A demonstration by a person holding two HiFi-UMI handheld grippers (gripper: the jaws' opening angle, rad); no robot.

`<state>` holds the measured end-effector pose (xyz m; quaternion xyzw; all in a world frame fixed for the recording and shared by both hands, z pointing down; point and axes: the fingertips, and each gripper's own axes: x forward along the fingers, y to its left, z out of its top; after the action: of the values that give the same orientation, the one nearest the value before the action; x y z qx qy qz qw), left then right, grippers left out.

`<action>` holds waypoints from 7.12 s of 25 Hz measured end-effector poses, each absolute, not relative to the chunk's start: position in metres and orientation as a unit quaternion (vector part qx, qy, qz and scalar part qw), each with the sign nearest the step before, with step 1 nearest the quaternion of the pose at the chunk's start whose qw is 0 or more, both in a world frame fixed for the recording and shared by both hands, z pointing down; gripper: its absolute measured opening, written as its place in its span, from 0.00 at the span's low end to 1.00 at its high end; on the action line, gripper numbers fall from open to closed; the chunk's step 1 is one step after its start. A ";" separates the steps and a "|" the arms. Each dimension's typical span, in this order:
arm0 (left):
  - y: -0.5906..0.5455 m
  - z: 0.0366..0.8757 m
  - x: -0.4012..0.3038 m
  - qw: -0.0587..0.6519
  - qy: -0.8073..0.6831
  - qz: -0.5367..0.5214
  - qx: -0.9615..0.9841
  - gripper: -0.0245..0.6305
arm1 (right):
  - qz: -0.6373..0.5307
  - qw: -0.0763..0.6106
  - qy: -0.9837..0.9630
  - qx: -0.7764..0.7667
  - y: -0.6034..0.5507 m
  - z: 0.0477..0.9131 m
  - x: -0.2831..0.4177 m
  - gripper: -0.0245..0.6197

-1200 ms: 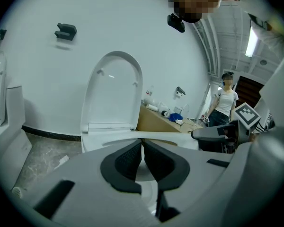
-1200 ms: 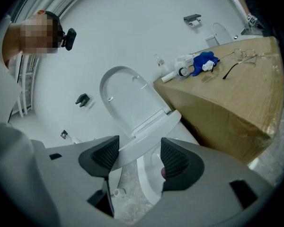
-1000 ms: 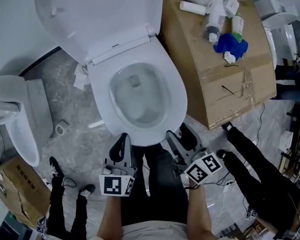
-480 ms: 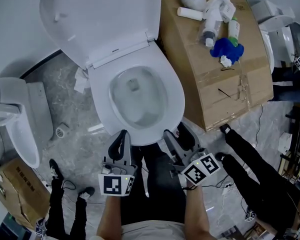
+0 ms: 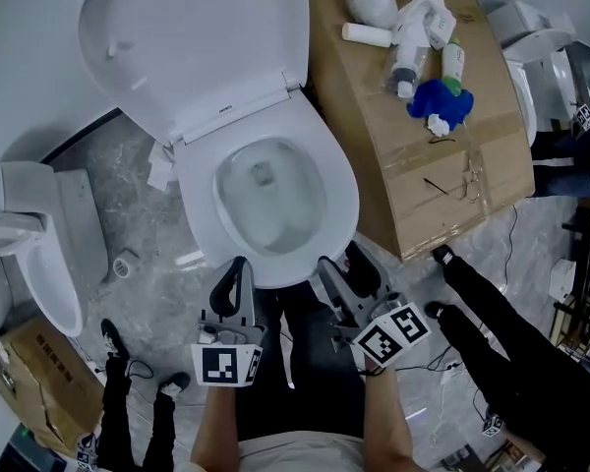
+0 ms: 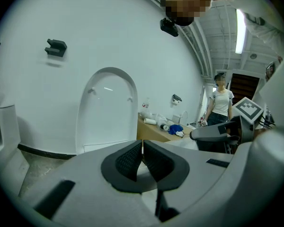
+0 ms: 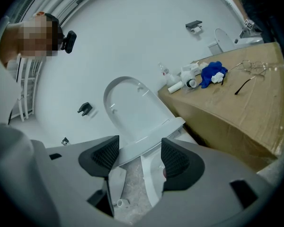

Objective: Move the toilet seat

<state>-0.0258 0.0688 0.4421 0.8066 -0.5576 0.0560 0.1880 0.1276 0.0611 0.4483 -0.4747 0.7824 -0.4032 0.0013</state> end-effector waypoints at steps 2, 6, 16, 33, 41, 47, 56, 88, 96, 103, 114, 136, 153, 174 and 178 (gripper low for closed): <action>0.068 0.441 -0.026 0.188 -0.557 0.058 0.807 0.07 | -0.403 0.001 0.781 -0.477 0.060 0.447 0.127 0.47; 0.065 0.437 -0.028 0.187 -0.559 0.058 0.806 0.07 | -0.399 0.003 0.777 -0.487 0.058 0.443 0.126 0.46; 0.052 0.421 -0.036 0.177 -0.565 0.051 0.804 0.07 | -0.324 -0.028 0.802 -0.501 0.047 0.418 0.121 0.43; 0.026 0.394 -0.048 0.169 -0.574 0.031 0.800 0.06 | -0.247 -0.051 0.844 -0.474 0.015 0.380 0.103 0.24; 0.013 0.383 -0.056 0.164 -0.578 0.021 0.799 0.06 | -0.228 -0.051 0.848 -0.475 -0.003 0.368 0.096 0.19; 0.004 0.374 -0.060 0.166 -0.580 0.013 0.797 0.06 | -0.202 -0.064 0.857 -0.469 -0.014 0.357 0.085 0.12; -0.013 0.363 -0.070 0.161 -0.584 0.002 0.796 0.06 | -0.182 -0.067 0.866 -0.460 -0.033 0.345 0.074 0.09; -0.060 0.338 -0.094 0.159 -0.599 -0.016 0.785 0.05 | -0.112 -0.073 0.883 -0.451 -0.095 0.318 0.050 0.07; -0.074 0.330 -0.100 0.152 -0.601 -0.018 0.785 0.05 | -0.101 -0.072 0.887 -0.445 -0.112 0.309 0.040 0.07; -0.086 0.325 -0.107 0.143 -0.604 -0.023 0.784 0.05 | -0.083 -0.069 0.890 -0.443 -0.125 0.303 0.032 0.07; -0.099 0.320 -0.112 0.138 -0.609 -0.023 0.781 0.05 | -0.069 -0.065 0.892 -0.442 -0.140 0.297 0.027 0.07; -0.137 0.310 -0.128 0.122 -0.615 -0.028 0.779 0.05 | -0.040 -0.060 0.895 -0.440 -0.181 0.288 0.010 0.06; -0.159 0.308 -0.136 0.115 -0.620 -0.028 0.776 0.05 | -0.034 -0.049 0.897 -0.439 -0.203 0.285 0.002 0.06; -0.184 0.303 -0.150 0.097 -0.625 -0.027 0.774 0.05 | -0.017 -0.042 0.901 -0.430 -0.232 0.281 -0.011 0.06; -0.191 0.304 -0.152 0.090 -0.630 -0.027 0.771 0.05 | -0.014 -0.039 0.901 -0.431 -0.239 0.281 -0.013 0.06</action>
<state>-0.1522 -0.1912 0.3035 0.7710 -0.6298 -0.0270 0.0903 -0.0129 -0.2392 0.2812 -0.4311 0.9014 -0.0140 -0.0389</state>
